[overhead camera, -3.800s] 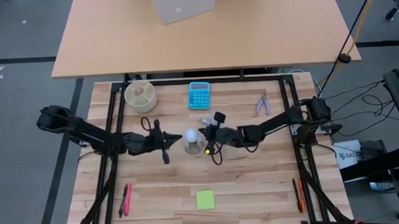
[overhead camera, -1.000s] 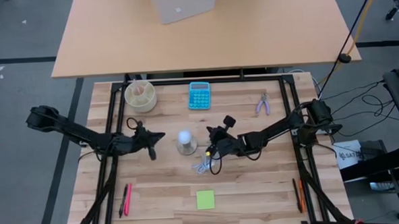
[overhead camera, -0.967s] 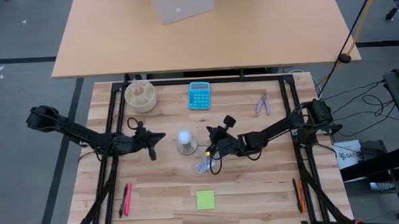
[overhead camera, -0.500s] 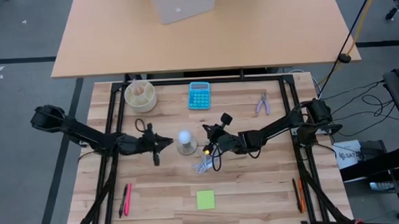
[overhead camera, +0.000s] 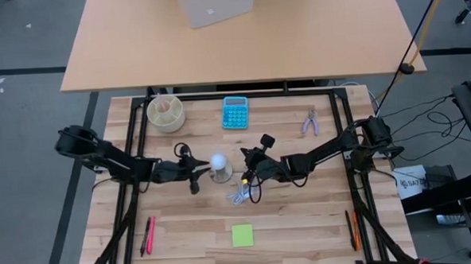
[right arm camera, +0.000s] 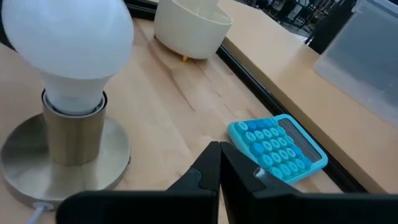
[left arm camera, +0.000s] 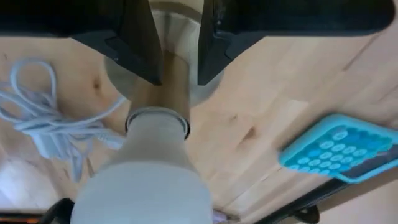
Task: Screw lightbulb
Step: Insert the lightbulb into the lamp
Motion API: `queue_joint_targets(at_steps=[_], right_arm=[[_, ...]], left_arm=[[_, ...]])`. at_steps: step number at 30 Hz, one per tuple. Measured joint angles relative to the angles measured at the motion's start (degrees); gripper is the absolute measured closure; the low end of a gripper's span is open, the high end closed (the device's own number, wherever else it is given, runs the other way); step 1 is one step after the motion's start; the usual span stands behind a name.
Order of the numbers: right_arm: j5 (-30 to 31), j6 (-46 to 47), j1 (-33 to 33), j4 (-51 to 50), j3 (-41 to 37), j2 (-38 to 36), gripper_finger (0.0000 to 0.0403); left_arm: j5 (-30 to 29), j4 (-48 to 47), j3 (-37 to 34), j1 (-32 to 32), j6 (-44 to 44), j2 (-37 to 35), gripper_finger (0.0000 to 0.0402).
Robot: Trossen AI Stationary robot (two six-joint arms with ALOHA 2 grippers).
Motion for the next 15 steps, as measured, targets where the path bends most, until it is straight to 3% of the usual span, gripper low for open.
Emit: queue_joint_targets(at_steps=[5, 15], right_arm=[[0.0, -0.3, 0.0, -0.9, 0.0, -0.5, 0.0403], [-0.6, -2.7, -0.4, -3.6, 0.0, -3.9, 0.0403]], left_arm=[[4.0, 3.2, 0.0, 1.4, 1.4, 3.5, 0.0279], [5.4, 12.5, 0.6, 2.0, 2.1, 11.0, 0.016]])
